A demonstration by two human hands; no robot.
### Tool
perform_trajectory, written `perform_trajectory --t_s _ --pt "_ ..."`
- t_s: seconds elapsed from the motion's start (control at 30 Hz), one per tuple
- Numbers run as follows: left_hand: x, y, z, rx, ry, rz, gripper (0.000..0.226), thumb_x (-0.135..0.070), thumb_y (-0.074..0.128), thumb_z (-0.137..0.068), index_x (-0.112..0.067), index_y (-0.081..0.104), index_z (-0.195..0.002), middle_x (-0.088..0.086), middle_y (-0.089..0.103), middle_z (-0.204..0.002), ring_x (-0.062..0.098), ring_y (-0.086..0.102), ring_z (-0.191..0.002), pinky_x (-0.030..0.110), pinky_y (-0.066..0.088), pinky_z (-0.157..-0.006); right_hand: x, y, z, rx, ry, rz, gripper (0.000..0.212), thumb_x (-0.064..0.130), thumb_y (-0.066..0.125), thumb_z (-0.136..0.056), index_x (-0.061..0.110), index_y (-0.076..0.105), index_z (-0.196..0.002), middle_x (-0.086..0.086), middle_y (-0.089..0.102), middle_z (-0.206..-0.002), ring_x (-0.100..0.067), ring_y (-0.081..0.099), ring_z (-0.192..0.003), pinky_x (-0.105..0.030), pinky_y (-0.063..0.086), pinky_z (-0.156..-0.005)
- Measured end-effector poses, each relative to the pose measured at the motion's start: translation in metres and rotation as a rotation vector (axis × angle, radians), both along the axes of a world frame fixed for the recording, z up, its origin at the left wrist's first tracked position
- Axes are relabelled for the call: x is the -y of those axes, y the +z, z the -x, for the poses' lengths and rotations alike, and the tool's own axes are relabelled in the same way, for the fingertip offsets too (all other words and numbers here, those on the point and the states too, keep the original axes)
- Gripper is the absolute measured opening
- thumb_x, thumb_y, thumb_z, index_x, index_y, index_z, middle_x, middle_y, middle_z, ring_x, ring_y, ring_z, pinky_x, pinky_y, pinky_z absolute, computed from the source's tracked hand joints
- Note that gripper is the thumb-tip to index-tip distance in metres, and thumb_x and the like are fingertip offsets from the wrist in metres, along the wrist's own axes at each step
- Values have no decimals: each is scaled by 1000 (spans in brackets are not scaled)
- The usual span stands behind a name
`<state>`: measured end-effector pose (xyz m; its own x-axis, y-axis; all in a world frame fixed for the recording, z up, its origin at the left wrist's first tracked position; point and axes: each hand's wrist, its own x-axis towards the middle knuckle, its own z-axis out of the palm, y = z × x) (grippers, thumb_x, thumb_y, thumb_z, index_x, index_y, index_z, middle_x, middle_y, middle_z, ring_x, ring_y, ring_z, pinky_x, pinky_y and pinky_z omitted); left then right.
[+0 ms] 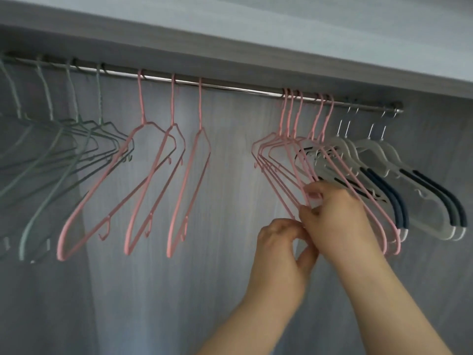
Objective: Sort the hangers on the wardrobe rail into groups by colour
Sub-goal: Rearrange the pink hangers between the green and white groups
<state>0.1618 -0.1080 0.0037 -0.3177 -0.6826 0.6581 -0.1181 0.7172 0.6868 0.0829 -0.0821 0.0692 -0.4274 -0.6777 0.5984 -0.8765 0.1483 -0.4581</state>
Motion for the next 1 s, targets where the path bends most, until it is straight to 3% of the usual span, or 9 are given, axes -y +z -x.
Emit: perform_trajectory --t_s 0.1,0.17,0.27,0.37,0.5,0.63,0.73,1.0 --pt "-2 -2 -4 -48 24 -4 16 -20 52 -74 -17 65 -82 -1 66 -89 10 57 -86 18 43 -80 3 -7 -5 -209 -154 -81 32 17 59 -81 13 63 -113 -14 39 -140 -32 32 -126 -36 24 -102" --pt "-5 -1 -12 -101 10 -78 23 -24 46 -73 -17 65 -83 0 68 -87 12 61 -84 22 49 -79 8 -13 -14 -285 -152 1 26 10 66 -74 7 70 -99 -17 46 -135 -37 34 -121 -41 20 -96" --pt "-4 0 -27 -137 50 -109 23 -5 48 -79 -18 65 -87 1 68 -88 9 61 -74 7 42 -63 19 -17 -30 -327 -76 134 16 4 76 -61 6 73 -76 -16 66 -107 -39 51 -97 -36 29 -78" --pt "0 -2 -43 -144 107 -103 27 3 48 -82 -18 64 -90 2 69 -86 6 59 -70 2 37 -58 25 -18 -46 -353 7 182 13 6 77 -59 8 73 -71 -10 71 -89 -36 60 -80 -32 31 -70" --pt "4 -8 -60 -139 151 -107 26 2 48 -83 -16 65 -93 1 69 -86 8 60 -71 3 38 -59 31 -23 -62 -312 88 199 11 12 69 -65 10 73 -76 -8 71 -87 -33 61 -79 -31 31 -70" --pt "5 -10 -70 -140 172 -114 26 2 48 -84 -17 65 -91 -2 69 -88 2 58 -88 3 42 -66 35 -27 -70 -264 121 192 21 20 61 -69 11 74 -82 -7 71 -91 -32 62 -83 -32 34 -71" --pt "5 -12 -74 -130 174 -107 24 0 50 -86 -19 64 -90 -3 69 -88 3 59 -86 4 42 -68 36 -30 -72 -256 129 173 24 22 60 -69 10 74 -84 -8 71 -91 -32 63 -82 -34 42 -70" --pt "10 -22 -73 -115 237 -24 12 -9 51 -88 -15 61 -88 -5 64 -89 6 61 -83 10 46 -74 24 -28 -62 -193 146 169 42 39 49 -81 13 68 -108 -4 66 -110 -27 56 -102 -31 35 -83"
